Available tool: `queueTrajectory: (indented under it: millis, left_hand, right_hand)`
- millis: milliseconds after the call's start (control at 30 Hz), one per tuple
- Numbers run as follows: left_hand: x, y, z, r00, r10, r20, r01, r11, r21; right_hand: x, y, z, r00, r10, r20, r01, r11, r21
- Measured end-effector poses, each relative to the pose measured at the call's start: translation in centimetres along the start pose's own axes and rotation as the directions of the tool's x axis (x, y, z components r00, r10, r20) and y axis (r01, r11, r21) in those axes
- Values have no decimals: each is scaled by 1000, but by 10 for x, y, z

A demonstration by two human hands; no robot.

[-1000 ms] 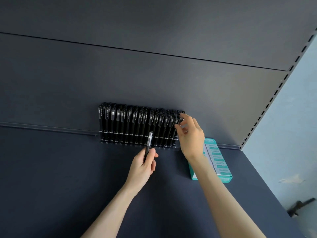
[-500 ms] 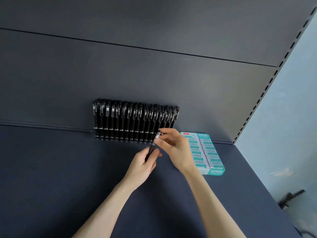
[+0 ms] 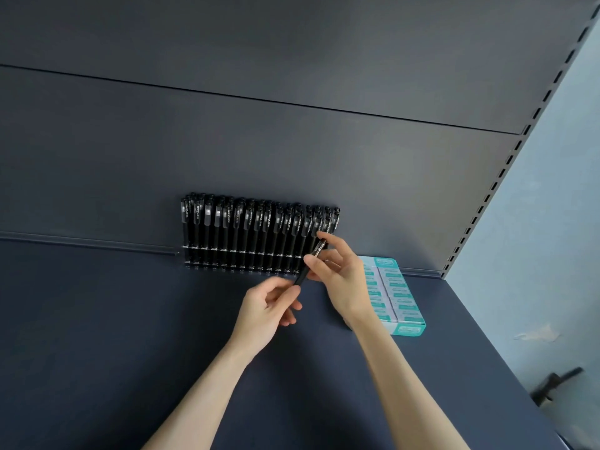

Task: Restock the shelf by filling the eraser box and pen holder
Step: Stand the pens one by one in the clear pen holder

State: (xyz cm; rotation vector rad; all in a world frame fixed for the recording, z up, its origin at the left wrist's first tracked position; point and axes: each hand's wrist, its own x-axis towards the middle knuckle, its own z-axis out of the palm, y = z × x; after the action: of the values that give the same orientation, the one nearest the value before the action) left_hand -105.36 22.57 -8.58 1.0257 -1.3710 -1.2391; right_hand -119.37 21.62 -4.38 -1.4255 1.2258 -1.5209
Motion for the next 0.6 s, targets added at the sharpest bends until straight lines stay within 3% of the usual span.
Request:
queueTrajectory:
  millis: [67,133,233,300,400,600]
  left_hand:
    - [3,0,-1,999,19,-37,-17,999,46]
    - [11,-2,-11,978,64,-197,-32,987,159]
    - [26,-3,-38,856,122,-502,12,967,256]
    - [37,-5,-59,791,122,-600,106,938,330]
    - [52,-9,-86,783,73,-618,219,897,384]
    - [68,-16,-99,848,27,-530,195,913,359]
  right_hand:
    - [3,2,-1,999,-24,-48,21,999,-49]
    - [8,2,-5,990,-62,-128,49,993,-108]
    - [16,-3,-14,964,-127,-233,89,982,-170]
    - [21,-7,-21,940,-190,-282,123,963,-239]
    - [29,-10,-28,901,-269,-341,148,929,-339]
    - [44,-9,-34,875,-314,-370,158,905,-394]
